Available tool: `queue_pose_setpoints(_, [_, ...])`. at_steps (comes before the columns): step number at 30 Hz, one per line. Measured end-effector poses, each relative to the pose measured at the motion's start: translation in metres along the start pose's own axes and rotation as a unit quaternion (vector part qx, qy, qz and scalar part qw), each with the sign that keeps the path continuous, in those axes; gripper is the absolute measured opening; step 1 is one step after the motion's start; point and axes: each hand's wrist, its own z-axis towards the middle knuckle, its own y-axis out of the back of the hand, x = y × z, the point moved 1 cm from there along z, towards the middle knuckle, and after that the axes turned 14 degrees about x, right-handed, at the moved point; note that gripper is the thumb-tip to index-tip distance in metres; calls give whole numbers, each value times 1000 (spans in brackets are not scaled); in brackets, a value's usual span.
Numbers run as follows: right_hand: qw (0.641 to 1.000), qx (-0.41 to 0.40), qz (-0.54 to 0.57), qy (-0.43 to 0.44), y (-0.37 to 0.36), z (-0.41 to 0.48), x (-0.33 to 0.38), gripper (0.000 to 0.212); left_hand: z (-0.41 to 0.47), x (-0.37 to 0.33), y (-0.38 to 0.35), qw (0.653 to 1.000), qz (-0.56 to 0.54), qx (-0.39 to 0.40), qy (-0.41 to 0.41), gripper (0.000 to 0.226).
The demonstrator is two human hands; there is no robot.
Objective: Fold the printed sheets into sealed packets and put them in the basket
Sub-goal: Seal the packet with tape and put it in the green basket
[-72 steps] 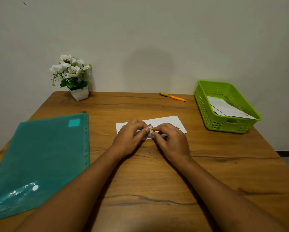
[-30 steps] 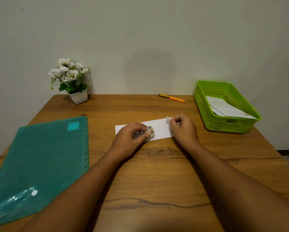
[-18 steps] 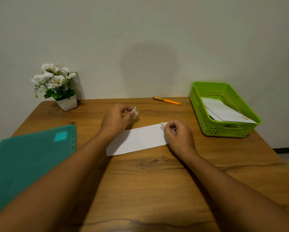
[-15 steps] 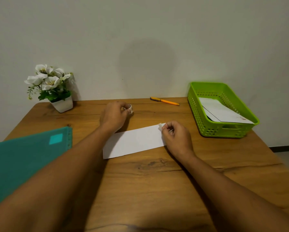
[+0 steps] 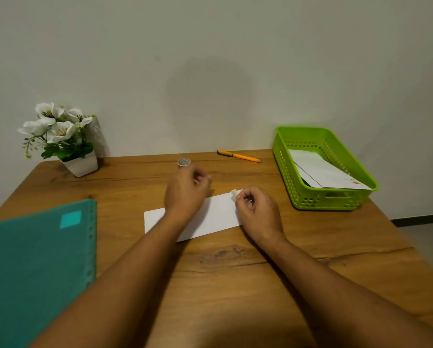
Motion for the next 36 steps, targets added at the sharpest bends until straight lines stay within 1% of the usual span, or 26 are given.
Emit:
queue_pose_setpoints(2, [1000,1,-5,1,0,0,0,12,-25,-11,-15,998,-7,66,-12,14])
queue_pose_setpoints(4, [1000,6,-14,9,0,-1,2,11,-43,-12,-26,996,-11,91,-16,19])
queue_pose_setpoints(9, [997,28,-55,45,-1,-6,10,9,-60,-6,-29,993,-48,95,-52,28])
queue_pose_setpoints(14, [989,43,-112,91,-2,-12,15,10,-61,-5,-28,991,-69,100,-47,35])
queue_pose_setpoints(17, [986,51,-112,110,-1,-14,18,4,-61,-6,-29,992,-75,95,-37,29])
queue_pose_setpoints(19, [985,63,-112,118,-1,-14,18,4,-60,-5,-29,993,-71,87,-26,23])
queue_pose_setpoints(22, [990,53,-83,103,-1,-11,15,5,-60,-5,-30,995,-65,79,-16,22])
queue_pose_setpoints(26, [999,-13,10,32,3,-5,5,2,-60,-7,-31,995,-67,74,-7,23])
queue_pose_setpoints(27, [999,-22,25,17,3,-4,3,6,-60,-6,-30,995,-68,73,-5,23])
queue_pose_setpoints(28, [999,-21,31,8,3,-3,2,8,-60,-6,-30,995,-68,73,-6,23])
queue_pose_setpoints(32, [1000,15,19,6,2,-3,4,7,-60,-7,-30,995,-65,75,-8,23])
queue_pose_setpoints(36, [999,11,45,-6,4,-2,3,11,-61,-7,-31,997,-45,65,-17,25])
